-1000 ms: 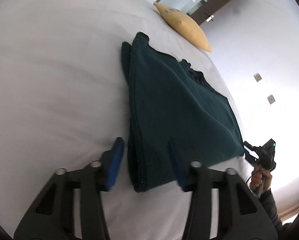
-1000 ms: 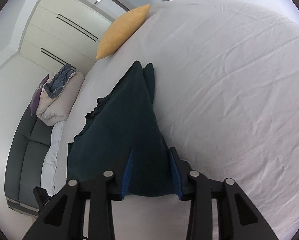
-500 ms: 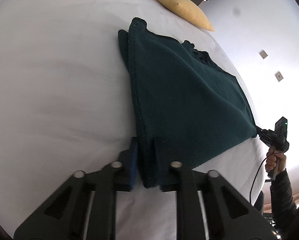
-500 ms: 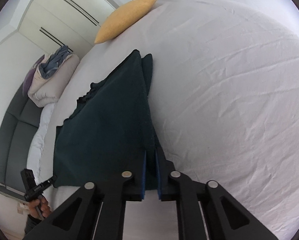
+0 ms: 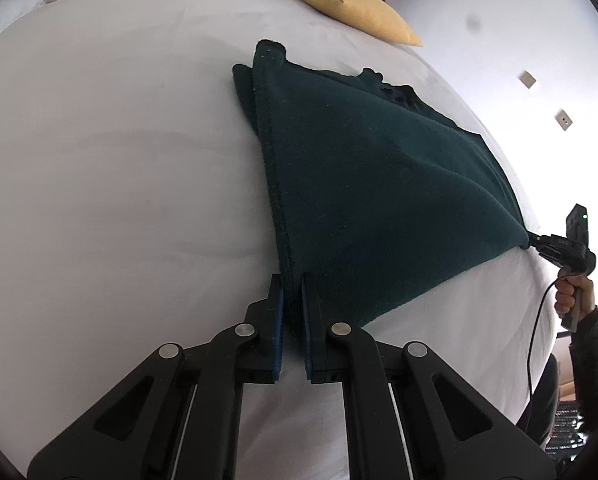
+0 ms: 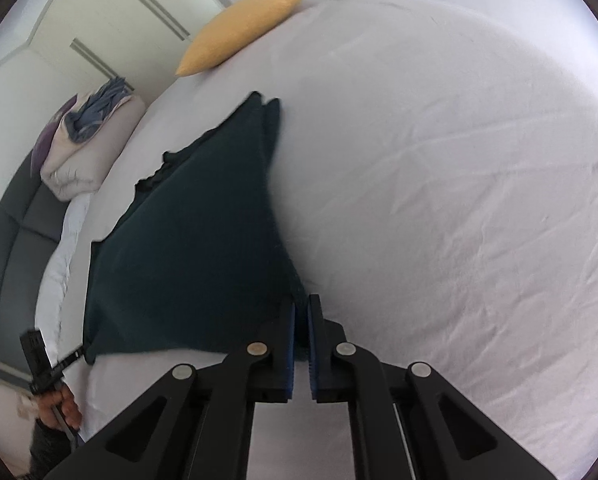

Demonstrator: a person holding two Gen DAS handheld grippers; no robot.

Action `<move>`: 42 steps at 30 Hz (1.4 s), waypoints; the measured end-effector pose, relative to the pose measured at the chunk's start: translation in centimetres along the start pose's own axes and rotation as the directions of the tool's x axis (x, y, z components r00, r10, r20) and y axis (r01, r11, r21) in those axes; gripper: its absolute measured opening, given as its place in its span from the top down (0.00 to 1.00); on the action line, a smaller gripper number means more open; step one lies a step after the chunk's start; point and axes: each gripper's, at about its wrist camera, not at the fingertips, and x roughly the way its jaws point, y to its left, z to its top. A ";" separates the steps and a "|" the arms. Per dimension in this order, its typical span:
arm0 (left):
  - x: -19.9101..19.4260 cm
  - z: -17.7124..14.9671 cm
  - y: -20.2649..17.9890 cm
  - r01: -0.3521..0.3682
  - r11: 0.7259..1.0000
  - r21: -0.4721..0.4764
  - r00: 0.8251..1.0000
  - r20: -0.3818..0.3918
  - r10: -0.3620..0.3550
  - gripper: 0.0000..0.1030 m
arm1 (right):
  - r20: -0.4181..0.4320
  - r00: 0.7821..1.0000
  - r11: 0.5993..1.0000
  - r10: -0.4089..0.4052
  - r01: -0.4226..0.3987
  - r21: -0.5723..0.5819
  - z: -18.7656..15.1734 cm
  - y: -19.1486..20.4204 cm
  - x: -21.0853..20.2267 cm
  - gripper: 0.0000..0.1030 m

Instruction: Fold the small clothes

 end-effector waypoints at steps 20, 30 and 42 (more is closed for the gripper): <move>-2.5 4.5 -5.3 -0.054 0.997 0.049 0.992 0.114 0.048 0.78 | -0.063 0.959 0.958 0.278 -0.282 -0.061 -0.5 10.0 0.9 0.66; 9.1 7.4 -11.2 0.170 0.985 0.040 0.985 -0.049 -0.168 0.78 | -0.253 0.839 0.875 0.483 -0.448 0.184 -1.7 13.8 13.9 1.00; 4.4 2.0 -2.3 0.284 0.953 -0.111 0.959 0.027 -0.283 0.78 | 0.059 0.887 0.828 0.458 -0.450 0.335 -0.2 -0.7 6.1 1.00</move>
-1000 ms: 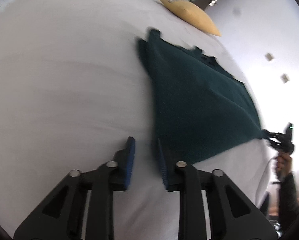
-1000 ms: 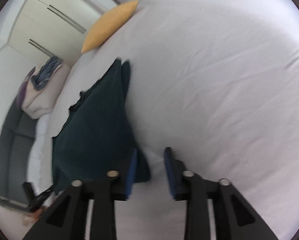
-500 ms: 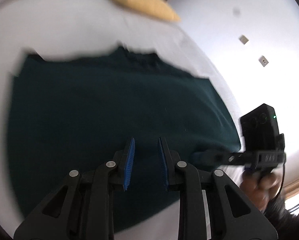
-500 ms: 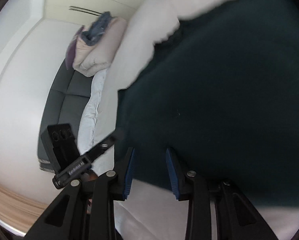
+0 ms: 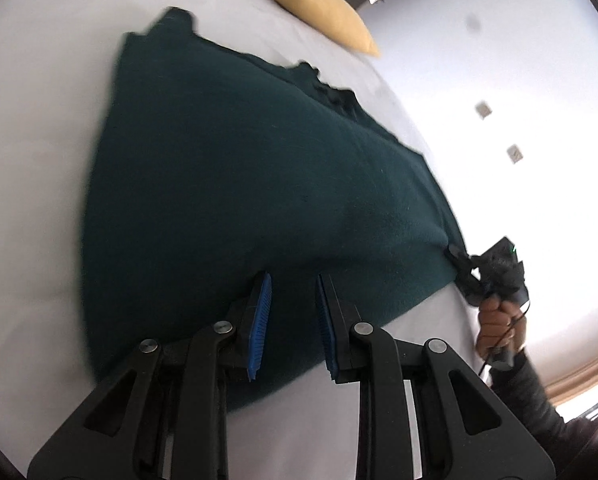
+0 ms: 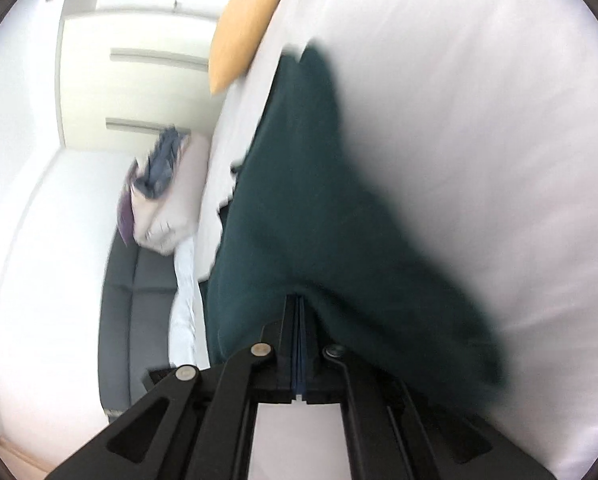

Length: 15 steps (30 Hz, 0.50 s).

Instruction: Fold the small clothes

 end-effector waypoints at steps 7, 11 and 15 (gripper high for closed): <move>-5.0 -1.1 1.7 -0.093 0.993 -0.075 0.987 0.121 0.102 0.78 | 0.135 0.987 0.996 -0.088 0.089 0.000 -0.3 0.4 -5.0 0.74; -7.8 0.2 3.5 -0.059 0.985 -0.164 0.973 0.211 0.093 0.15 | 0.059 0.997 0.990 -0.046 0.054 -0.131 -1.2 5.5 -1.7 0.49; -7.9 2.1 5.3 -0.044 0.974 -0.223 0.971 0.219 0.094 0.13 | -0.109 0.994 0.966 -0.007 -0.021 -0.259 -2.9 11.2 6.6 0.47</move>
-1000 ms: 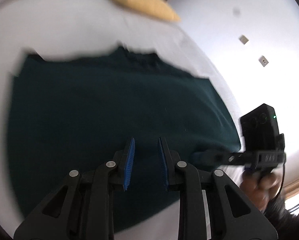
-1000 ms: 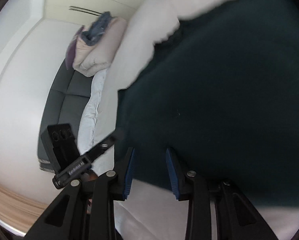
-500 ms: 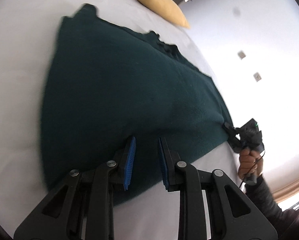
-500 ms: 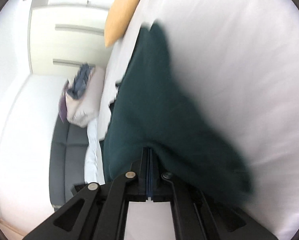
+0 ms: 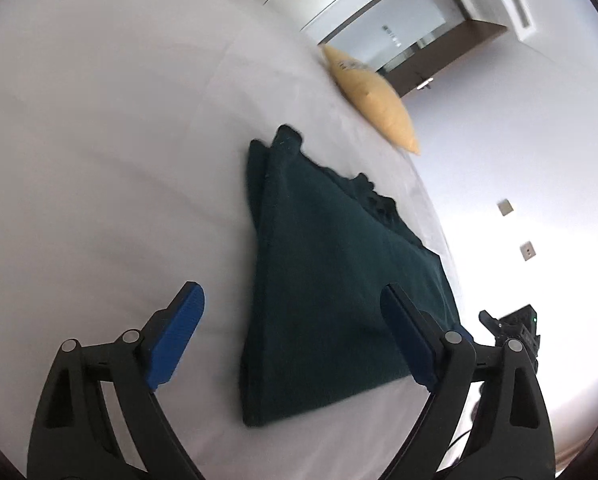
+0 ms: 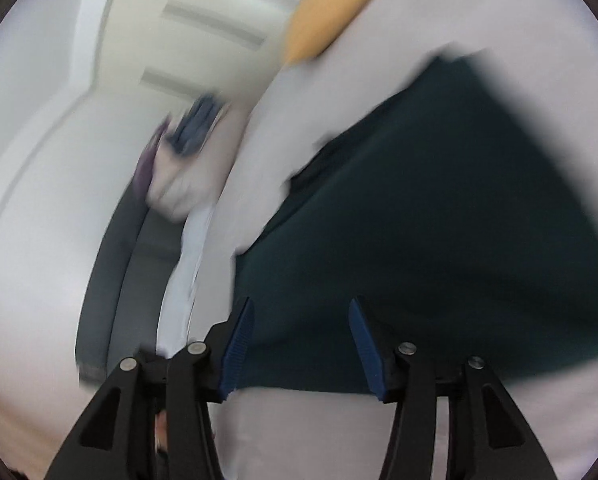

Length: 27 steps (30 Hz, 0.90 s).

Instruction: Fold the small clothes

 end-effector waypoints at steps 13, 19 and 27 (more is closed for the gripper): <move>7.0 4.2 -1.2 -0.084 0.996 0.013 0.974 -0.211 0.085 0.12 | -0.122 0.992 0.999 -0.007 0.012 0.045 -0.2 -1.5 7.9 0.66; 7.3 4.9 0.8 0.065 0.989 -0.134 0.956 -0.277 -0.100 0.12 | -0.084 0.996 0.998 0.044 -0.041 0.041 -0.1 -1.0 3.6 0.52; 8.7 5.4 2.2 0.162 0.960 -0.229 0.883 -0.402 -0.244 0.12 | -0.105 0.989 0.994 0.101 -0.094 0.063 0.2 0.5 5.4 0.52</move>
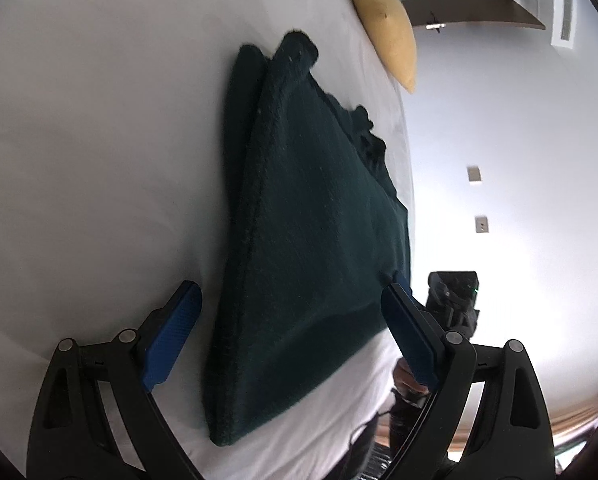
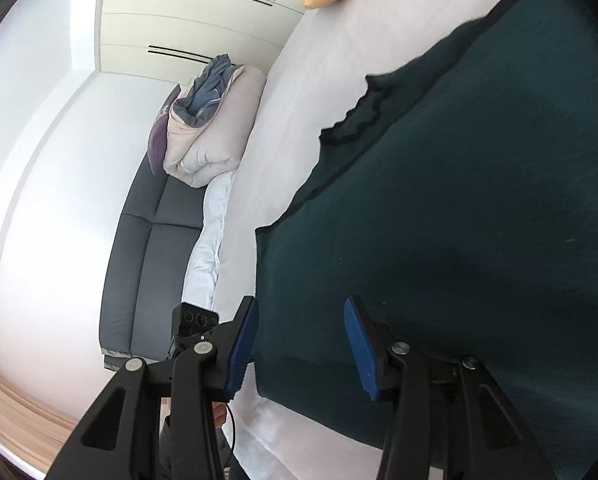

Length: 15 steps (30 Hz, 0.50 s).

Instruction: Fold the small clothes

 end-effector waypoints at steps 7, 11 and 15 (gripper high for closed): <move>1.2 -0.9 0.6 0.036 0.999 -0.030 0.999 -0.023 -0.037 0.56 | -0.055 0.998 1.000 0.023 -0.023 0.005 0.9 1.0 2.8 0.52; 1.5 -1.6 1.5 0.035 0.998 -0.047 0.999 -0.004 -0.036 0.81 | -0.107 0.993 0.998 -0.053 0.055 0.020 1.5 0.1 5.2 0.51; 0.9 -2.1 0.5 0.031 0.999 -0.023 0.999 0.041 -0.030 0.83 | -0.115 0.990 0.997 -0.082 0.082 -0.006 1.3 -0.3 6.0 0.53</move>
